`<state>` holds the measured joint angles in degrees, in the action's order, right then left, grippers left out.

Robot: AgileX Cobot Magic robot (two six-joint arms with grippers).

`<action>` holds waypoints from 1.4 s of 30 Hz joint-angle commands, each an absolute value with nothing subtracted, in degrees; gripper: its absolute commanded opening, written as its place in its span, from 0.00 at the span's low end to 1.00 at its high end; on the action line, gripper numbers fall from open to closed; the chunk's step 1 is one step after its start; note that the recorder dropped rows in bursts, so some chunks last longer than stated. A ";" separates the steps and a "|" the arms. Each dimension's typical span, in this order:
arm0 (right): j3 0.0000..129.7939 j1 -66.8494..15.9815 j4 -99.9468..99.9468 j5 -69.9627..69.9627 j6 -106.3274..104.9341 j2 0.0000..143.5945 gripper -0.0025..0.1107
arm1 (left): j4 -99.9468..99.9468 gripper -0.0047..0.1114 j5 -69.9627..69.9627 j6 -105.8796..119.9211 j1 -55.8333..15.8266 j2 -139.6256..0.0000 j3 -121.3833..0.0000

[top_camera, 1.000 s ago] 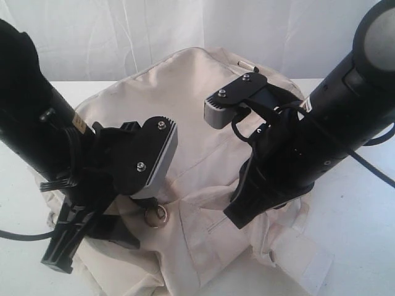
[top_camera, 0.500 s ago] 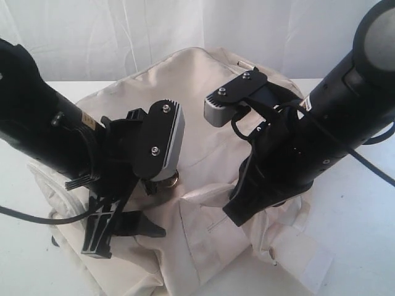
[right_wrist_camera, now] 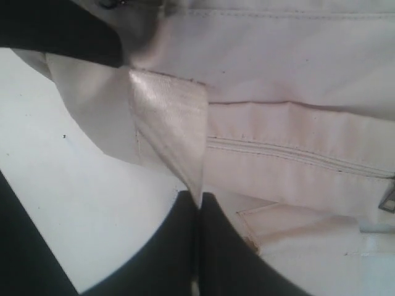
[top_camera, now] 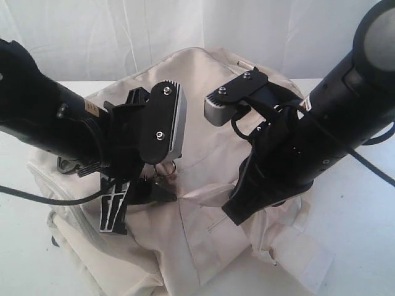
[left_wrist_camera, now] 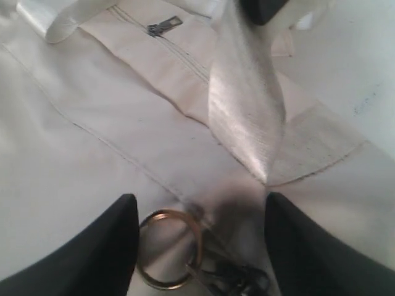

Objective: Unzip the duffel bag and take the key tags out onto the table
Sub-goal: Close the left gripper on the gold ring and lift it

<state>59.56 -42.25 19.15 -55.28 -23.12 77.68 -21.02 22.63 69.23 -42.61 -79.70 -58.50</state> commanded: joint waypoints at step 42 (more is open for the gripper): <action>59.95 -42.23 18.97 -55.28 -22.74 76.97 0.02 | -24.22 0.04 24.30 69.05 -42.40 -73.76 -54.26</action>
